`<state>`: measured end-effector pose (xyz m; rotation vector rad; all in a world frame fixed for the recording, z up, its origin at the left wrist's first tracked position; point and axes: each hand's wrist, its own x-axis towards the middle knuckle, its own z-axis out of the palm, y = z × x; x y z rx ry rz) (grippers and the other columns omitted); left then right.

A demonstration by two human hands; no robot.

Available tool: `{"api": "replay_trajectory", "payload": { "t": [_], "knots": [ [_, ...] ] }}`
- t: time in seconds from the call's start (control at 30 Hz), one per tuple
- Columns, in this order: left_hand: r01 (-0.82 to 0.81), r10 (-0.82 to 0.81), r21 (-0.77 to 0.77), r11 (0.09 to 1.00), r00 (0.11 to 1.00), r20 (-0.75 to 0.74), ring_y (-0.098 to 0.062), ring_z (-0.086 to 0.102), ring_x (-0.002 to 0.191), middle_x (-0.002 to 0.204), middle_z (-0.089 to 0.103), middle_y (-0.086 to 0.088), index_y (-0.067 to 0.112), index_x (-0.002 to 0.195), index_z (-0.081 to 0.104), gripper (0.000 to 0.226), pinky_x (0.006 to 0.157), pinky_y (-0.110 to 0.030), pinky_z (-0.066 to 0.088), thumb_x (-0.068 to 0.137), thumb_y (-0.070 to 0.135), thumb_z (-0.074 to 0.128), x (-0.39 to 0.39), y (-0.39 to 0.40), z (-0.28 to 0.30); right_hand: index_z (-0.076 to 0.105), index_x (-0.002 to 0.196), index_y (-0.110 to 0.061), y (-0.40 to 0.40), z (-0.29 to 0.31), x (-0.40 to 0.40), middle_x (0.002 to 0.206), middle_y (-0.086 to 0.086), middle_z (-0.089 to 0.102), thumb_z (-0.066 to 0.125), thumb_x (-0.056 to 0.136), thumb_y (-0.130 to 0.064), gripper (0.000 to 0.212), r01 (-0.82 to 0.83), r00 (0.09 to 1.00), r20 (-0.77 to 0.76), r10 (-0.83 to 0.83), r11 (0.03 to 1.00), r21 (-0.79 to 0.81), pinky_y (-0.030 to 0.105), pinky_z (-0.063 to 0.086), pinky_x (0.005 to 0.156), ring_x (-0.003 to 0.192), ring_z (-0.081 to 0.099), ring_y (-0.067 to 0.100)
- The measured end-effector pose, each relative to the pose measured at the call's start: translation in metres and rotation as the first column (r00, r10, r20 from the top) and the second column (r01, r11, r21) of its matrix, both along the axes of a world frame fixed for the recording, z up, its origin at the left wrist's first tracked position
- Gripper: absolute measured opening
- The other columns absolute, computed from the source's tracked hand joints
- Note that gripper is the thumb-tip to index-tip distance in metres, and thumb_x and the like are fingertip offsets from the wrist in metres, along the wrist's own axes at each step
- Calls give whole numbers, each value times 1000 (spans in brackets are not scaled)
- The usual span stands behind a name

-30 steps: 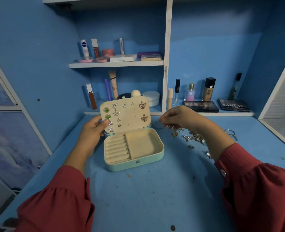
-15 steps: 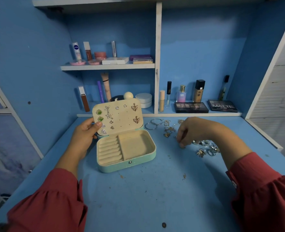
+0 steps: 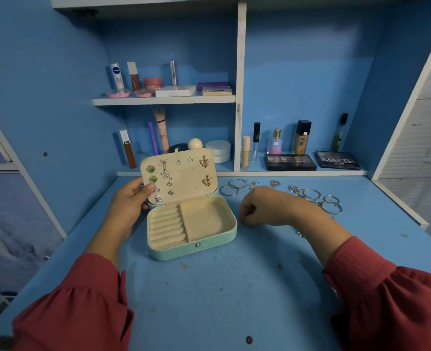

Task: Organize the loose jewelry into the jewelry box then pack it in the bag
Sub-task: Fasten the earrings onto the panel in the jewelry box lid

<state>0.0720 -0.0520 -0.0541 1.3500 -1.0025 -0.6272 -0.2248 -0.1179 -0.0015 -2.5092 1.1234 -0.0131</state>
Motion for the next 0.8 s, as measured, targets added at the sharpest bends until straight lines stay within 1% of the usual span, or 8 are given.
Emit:
{"api": "replay_trajectory", "payload": {
  "t": [0.13,0.27,0.37,0.47,0.53,0.6,0.7,0.8],
  "knots": [
    [5,-5,8,1000,1000,-5,-17,63,83,101,74,0,27,108,67,21,63,-28,41,95,16,55,2,-1,-1,70,92,-26,-1,-1,0,93,-13,61,61,88,-23,11,-42,999,24,43,999,-32,24,49,74,84,59,7],
    [17,-16,13,1000,1000,-16,-9,63,74,94,75,4,26,106,67,20,61,-25,41,96,14,54,-1,1,1,65,92,-24,-4,-2,2,80,-12,62,60,91,-17,8,51,959,279,-52,999,11,16,46,62,69,57,2],
    [36,-35,17,999,999,-26,-6,61,70,90,75,6,28,102,67,21,60,-24,41,96,14,54,-1,2,3,67,99,-18,-6,-2,14,73,-3,66,60,91,-11,12,94,883,453,-122,992,83,17,51,62,59,59,5],
    [60,-57,31,998,996,-71,-15,57,77,98,74,-2,26,105,68,20,61,-24,40,96,15,55,2,1,2,69,98,-15,-6,-3,31,79,8,71,59,91,-9,14,105,811,565,-154,987,118,16,52,66,63,63,10],
    [77,-73,37,996,992,-105,-23,53,81,101,73,-6,25,107,69,20,62,-25,40,95,15,56,5,0,1,68,90,-17,-6,-5,44,81,7,71,59,90,-7,13,127,744,641,-192,981,146,21,54,71,64,63,13],
    [88,-83,42,995,990,-113,-26,50,84,102,73,-8,26,105,70,20,63,-27,40,95,16,57,7,0,-1,65,83,-19,-5,-8,56,76,0,67,60,89,-7,15,144,664,709,-236,971,188,23,53,69,61,60,12],
    [96,-92,40,995,991,-92,-28,51,87,102,73,-7,28,103,71,21,66,-29,40,94,16,57,7,1,0,64,84,-16,-4,-12,72,73,0,64,60,91,-6,13,122,549,785,-288,956,266,25,53,63,57,56,10],
    [95,-93,22,995,994,-55,-26,58,90,101,74,-4,29,102,70,22,67,-29,39,95,15,56,6,3,1,59,86,-18,-2,-13,86,77,0,63,58,90,-1,18,87,433,832,-347,935,345,28,53,61,62,57,11]
  ]
}}
